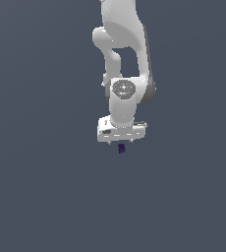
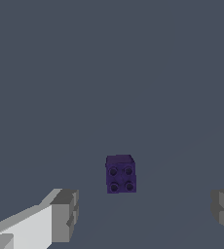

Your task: Pick up the object and move it to a goal position.

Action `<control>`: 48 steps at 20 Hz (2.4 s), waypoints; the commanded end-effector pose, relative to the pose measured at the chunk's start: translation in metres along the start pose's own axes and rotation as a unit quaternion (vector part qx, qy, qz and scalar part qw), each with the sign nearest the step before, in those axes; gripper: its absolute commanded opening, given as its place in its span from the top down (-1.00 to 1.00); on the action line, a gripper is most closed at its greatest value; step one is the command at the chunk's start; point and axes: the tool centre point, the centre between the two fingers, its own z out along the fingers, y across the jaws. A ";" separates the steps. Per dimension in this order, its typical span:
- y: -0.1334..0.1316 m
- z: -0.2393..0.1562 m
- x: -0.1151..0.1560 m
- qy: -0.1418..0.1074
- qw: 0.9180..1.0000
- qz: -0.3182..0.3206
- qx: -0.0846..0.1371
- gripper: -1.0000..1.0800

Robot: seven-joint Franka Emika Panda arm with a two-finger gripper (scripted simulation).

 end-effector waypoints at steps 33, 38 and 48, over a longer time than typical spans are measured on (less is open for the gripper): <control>-0.010 0.082 -0.011 -0.005 1.000 -0.030 -0.004 1.00; -0.010 0.082 -0.011 -0.005 1.000 -0.030 -0.004 1.00; 0.001 0.061 -0.020 -0.005 1.000 -0.030 -0.004 1.00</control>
